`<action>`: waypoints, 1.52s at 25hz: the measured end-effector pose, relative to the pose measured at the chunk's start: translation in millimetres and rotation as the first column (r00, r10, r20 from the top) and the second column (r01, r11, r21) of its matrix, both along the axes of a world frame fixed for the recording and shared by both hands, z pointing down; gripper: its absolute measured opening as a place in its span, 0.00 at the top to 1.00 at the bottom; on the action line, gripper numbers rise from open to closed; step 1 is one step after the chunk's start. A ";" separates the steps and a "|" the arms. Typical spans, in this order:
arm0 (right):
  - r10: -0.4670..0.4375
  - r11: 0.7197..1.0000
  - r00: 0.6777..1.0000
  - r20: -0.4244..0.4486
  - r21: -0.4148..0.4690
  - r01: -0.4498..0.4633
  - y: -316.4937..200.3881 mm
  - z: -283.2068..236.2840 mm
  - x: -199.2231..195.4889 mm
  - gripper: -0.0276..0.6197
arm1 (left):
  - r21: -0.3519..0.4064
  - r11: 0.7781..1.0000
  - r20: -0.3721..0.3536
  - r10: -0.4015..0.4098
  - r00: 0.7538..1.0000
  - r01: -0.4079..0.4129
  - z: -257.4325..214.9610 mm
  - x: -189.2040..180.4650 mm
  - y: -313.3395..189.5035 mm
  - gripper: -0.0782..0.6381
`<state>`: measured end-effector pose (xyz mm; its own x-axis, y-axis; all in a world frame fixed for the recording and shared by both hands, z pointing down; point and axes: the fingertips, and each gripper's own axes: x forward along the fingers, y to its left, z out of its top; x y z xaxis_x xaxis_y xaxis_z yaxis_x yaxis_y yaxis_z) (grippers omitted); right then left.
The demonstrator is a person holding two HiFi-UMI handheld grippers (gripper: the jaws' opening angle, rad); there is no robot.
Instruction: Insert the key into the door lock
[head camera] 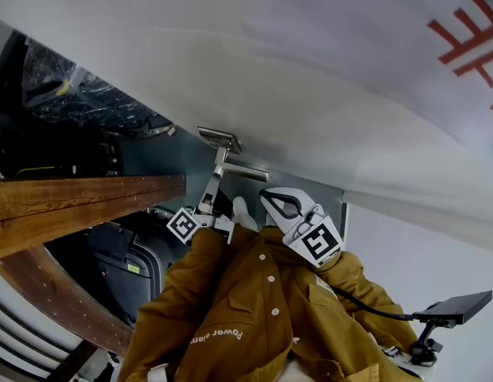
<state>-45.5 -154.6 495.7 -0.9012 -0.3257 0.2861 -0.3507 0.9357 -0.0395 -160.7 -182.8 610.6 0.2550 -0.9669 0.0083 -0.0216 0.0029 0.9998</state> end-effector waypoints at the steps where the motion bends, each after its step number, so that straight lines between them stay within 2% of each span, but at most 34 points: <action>1: 0.021 1.000 1.000 -0.005 0.000 -0.021 -3.9 0.8 0.0 0.95 | 0.001 1.000 0.004 0.008 1.000 -0.008 0.7 0.8 -0.4 0.86; 4: 0.062 0.998 0.998 0.002 0.006 -0.062 -14.4 -0.9 -0.7 0.95 | 0.013 1.000 -0.004 0.020 1.000 -0.020 -1.2 4.2 -2.1 0.86; 9: 0.056 0.998 0.998 0.013 0.014 -0.056 -16.0 -3.6 -3.8 0.95 | 0.022 1.000 -0.070 0.002 0.998 -0.001 2.4 2.2 -7.7 0.86; 11: 0.068 0.998 0.998 0.019 0.015 -0.068 -18.8 -4.0 -2.7 0.95 | 0.020 0.999 -0.039 0.028 0.999 -0.027 2.7 4.5 -10.4 0.86; 14: 0.083 0.996 0.996 0.028 0.014 -0.083 -23.8 -5.9 -2.8 0.95 | 0.013 0.992 0.030 0.126 0.992 -0.126 -3.4 18.9 -16.0 0.86; 16: 0.079 0.997 0.997 0.027 0.016 -0.079 -24.7 -7.1 -5.5 0.95 | 0.019 0.987 0.030 0.158 0.987 -0.158 -7.5 25.7 -20.3 0.85; 19: 0.071 0.997 0.997 0.029 0.018 -0.072 -23.5 -7.8 -7.0 0.95 | 0.018 0.992 -0.008 0.128 0.992 -0.128 -2.7 23.5 -22.7 0.86; 22: 0.075 0.997 0.997 0.031 0.016 -0.076 -23.2 -6.6 -4.4 0.95 | 0.018 0.994 -0.010 0.104 0.995 -0.104 -1.8 18.7 -28.2 0.86; 25: 0.078 0.997 0.996 0.030 0.013 -0.079 -22.4 -5.4 -2.2 0.95 | 0.016 0.993 -0.008 0.113 0.994 -0.113 0.8 15.8 -33.3 0.86; 27: 0.077 0.997 0.997 0.027 0.013 -0.077 -21.5 -4.1 -1.0 0.95 | 0.017 0.991 -0.031 0.136 0.990 -0.136 5.8 15.1 -35.4 0.85; 31: 0.074 0.997 0.997 0.025 0.012 -0.074 -21.7 -2.4 1.3 0.95 | 0.053 0.979 -0.059 0.200 0.978 -0.197 13.8 9.2 -47.5 0.86; 34: 0.067 0.998 0.997 0.023 0.013 -0.067 -20.1 -1.2 3.2 0.95 | 0.114 0.954 -0.090 0.288 0.953 -0.277 12.5 13.5 -65.0 0.85; 36: 0.069 0.998 0.997 0.026 0.010 -0.070 -19.8 -0.6 4.4 0.95 | 0.117 0.941 -0.057 0.324 0.944 -0.316 9.5 15.7 -70.4 0.85; 38: 0.074 0.997 0.997 0.027 0.010 -0.074 -21.4 0.1 5.9 0.95 | 0.118 0.938 -0.031 0.332 0.943 -0.326 8.3 16.2 -73.3 0.85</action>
<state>-39.7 -176.1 495.8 -0.8816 -0.3946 0.2588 -0.4179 0.9076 -0.0396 -144.4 -256.1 618.9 0.5562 -0.8232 -0.1138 0.0473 -0.1054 0.9933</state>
